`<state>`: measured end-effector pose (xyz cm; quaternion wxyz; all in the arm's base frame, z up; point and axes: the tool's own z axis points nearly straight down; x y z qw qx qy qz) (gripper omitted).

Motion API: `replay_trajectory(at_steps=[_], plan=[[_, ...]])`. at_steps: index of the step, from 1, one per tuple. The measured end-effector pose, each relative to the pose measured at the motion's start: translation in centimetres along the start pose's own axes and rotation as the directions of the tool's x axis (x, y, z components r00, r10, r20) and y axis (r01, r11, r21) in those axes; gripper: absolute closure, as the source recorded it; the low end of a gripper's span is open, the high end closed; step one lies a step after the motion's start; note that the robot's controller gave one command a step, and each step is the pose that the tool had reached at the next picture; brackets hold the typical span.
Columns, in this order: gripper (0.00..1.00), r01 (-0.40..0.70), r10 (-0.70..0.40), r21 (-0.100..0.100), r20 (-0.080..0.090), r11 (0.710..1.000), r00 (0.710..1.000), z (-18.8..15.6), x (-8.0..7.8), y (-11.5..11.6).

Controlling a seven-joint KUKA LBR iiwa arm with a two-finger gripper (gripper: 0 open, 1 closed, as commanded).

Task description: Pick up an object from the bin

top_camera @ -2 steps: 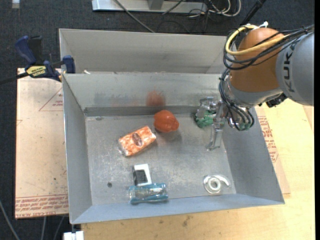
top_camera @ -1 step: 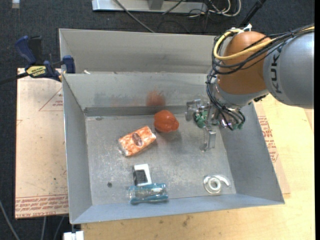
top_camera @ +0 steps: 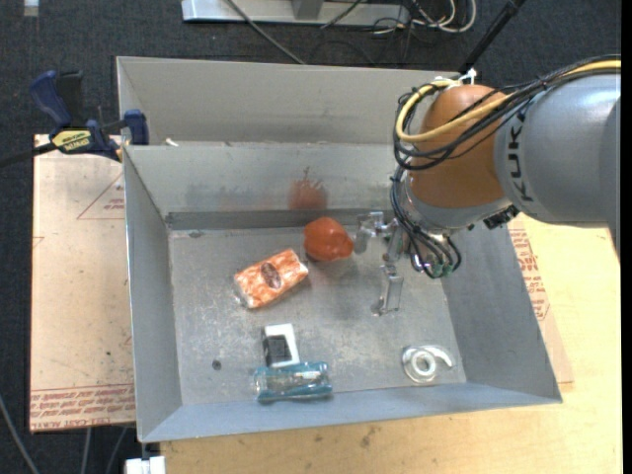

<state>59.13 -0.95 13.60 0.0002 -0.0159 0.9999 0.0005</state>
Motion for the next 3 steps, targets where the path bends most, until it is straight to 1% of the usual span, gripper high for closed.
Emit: replay_trajectory(at_steps=[1,2,3], plan=[[0.00,0.161,-0.161,0.002,0.003,0.987,0.987,1.7,-2.1,5.0],[0.00,0.185,-0.185,0.000,-0.007,0.983,0.983,2.0,-3.2,7.4],[0.00,-0.059,0.059,0.000,0.000,0.998,0.998,3.8,-2.9,9.5]])
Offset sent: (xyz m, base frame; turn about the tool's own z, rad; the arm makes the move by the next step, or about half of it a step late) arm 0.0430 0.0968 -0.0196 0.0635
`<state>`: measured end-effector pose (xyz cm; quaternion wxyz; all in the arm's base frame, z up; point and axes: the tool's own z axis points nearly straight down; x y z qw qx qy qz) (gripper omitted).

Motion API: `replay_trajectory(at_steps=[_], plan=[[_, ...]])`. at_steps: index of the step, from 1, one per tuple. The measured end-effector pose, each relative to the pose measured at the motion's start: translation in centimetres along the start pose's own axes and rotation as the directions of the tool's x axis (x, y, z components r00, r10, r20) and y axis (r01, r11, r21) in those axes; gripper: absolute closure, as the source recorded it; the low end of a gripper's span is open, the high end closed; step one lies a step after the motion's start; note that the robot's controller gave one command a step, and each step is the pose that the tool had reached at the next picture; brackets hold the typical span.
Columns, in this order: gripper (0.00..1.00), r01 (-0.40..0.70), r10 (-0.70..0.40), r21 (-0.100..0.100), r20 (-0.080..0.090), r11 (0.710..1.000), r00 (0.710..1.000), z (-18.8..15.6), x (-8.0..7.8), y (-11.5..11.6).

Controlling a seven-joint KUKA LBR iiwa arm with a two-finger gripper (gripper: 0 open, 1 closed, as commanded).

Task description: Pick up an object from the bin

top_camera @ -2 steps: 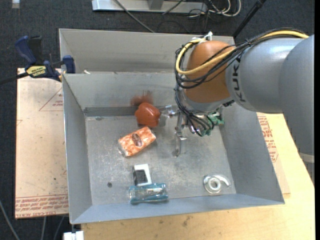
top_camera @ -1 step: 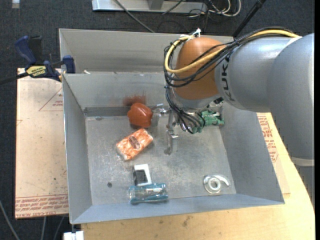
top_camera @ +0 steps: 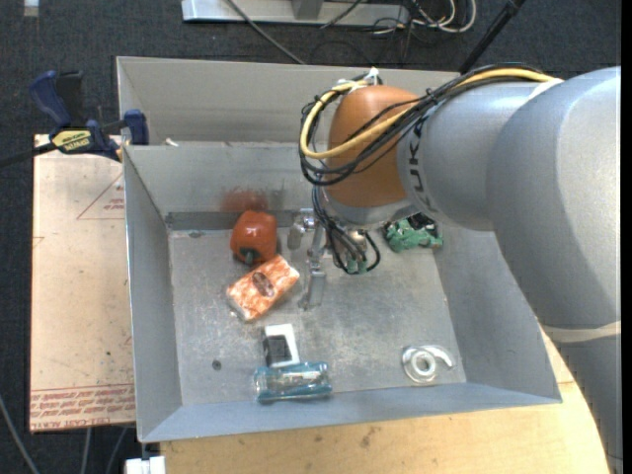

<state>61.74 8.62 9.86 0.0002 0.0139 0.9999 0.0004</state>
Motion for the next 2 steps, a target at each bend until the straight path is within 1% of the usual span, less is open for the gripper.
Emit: replay_trajectory(at_steps=[1,2], plan=[[0.00,0.241,-0.241,0.000,0.003,0.970,0.970,0.8,-0.2,3.6],[0.00,0.518,-0.518,0.000,0.003,0.856,0.856,2.1,-0.4,4.7]])
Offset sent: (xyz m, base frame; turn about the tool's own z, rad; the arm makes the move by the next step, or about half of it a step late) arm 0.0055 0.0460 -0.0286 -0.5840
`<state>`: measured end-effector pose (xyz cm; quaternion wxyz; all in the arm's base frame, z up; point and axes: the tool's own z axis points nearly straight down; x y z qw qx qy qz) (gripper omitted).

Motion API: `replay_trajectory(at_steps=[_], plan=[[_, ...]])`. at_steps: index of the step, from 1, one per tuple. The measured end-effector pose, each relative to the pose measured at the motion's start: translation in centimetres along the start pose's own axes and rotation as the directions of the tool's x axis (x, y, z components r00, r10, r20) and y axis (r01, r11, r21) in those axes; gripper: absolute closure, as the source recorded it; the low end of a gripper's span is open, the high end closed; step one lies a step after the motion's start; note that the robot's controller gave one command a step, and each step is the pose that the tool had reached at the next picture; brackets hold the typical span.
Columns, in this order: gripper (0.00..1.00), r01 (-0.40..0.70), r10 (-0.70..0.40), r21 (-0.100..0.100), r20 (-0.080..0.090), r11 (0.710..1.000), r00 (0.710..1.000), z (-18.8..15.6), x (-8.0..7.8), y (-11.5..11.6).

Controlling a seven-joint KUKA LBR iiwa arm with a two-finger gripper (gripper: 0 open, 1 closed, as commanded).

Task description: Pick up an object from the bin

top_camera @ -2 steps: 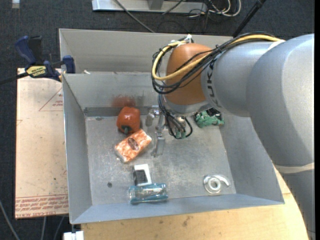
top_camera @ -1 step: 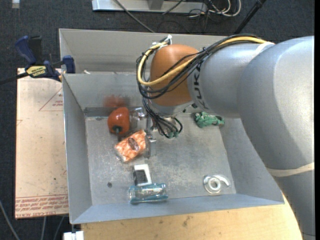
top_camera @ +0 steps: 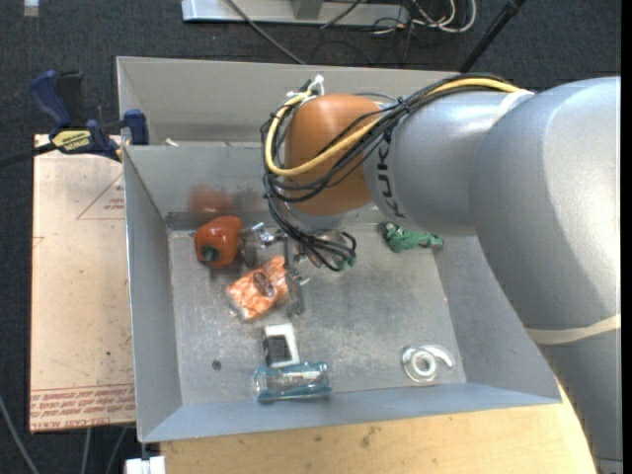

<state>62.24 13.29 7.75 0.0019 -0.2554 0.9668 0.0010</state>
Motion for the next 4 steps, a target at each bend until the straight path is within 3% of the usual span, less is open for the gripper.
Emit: replay_trajectory(at_steps=[1,2,3,4], plan=[[1.00,0.567,-0.567,0.003,0.003,0.824,0.824,0.6,0.4,3.1],[1.00,0.565,-0.565,0.003,0.003,0.825,0.825,0.6,0.4,3.0],[1.00,0.558,-0.558,-0.005,-0.004,0.830,0.830,-3.9,1.2,3.6],[1.00,0.558,-0.558,-0.003,-0.002,0.830,0.830,-10.1,0.7,4.5]])
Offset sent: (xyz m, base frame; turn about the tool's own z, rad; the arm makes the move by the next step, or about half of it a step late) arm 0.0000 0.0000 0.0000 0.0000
